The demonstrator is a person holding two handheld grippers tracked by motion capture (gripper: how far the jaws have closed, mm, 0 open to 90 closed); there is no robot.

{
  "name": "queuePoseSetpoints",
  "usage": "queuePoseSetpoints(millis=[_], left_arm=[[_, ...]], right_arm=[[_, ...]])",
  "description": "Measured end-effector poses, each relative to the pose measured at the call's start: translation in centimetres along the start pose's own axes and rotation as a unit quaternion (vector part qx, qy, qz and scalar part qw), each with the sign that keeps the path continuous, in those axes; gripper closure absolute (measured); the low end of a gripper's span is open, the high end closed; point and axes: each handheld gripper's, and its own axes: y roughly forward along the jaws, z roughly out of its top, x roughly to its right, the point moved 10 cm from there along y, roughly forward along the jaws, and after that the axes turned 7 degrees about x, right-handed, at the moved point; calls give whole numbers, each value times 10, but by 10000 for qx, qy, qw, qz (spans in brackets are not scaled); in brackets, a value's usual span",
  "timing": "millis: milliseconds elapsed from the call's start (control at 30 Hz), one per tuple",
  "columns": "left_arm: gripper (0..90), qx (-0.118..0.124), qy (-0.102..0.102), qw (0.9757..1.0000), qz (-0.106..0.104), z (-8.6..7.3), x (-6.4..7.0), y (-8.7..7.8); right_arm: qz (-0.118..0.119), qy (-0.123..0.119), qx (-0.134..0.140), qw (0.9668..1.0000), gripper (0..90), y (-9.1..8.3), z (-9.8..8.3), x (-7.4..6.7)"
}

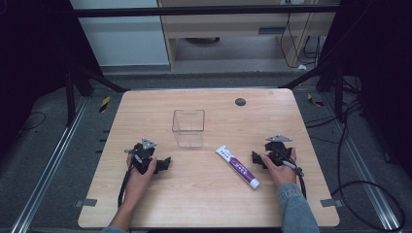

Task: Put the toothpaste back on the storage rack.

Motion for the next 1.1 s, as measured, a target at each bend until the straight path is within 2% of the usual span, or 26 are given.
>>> queuePoseSetpoints(millis=[67, 133, 233, 267, 367, 433, 467, 533, 667, 800, 967, 1000, 1100], left_arm=[[0, 0, 1, 10000, 0, 0, 0, 0], [0, 0, 1, 10000, 0, 0, 0, 0], [0, 0, 2, 10000, 0, 0, 0, 0], [0, 1, 2, 10000, 0, 0, 0, 0], [0, 1, 1, 10000, 0, 0, 0, 0], [0, 2, 0, 10000, 0, 0, 0, 0], [0, 0, 1, 10000, 0, 0, 0, 0], [0, 1, -1, 10000, 1, 0, 0, 0], [0, 11, -5, 10000, 0, 0, 0, 0], [0, 12, -4, 10000, -1, 0, 0, 0], [0, 10, -3, 10000, -1, 0, 0, 0], [0, 10, -1, 10000, 0, 0, 0, 0], [0, 11, -3, 10000, 1, 0, 0, 0]], right_arm=[[43, -41, 9, 10000, 11, -1, 0, 0], [73, -59, -69, 9999, 81, -4, 0, 0], [177, -142, -105, 9997, 78, -9, 2, -3], [281, -235, -121, 9993, 87, -18, 4, -8], [407, -309, -85, 9987, 107, -33, 6, -16], [449, -387, -97, 9982, 114, -37, 6, -18], [518, -512, -122, 9973, 135, -47, 7, -23], [592, -617, -111, 9963, 143, -57, 7, -28], [772, -650, -87, 9949, 170, -68, 9, -38], [1052, -838, -192, 9907, 248, -79, 8, -54], [1175, -943, -290, 9882, 254, -83, 8, -61], [1233, -1072, -300, 9861, 236, -84, 9, -63], [1234, -1097, -337, 9857, 185, -83, 13, -62]])
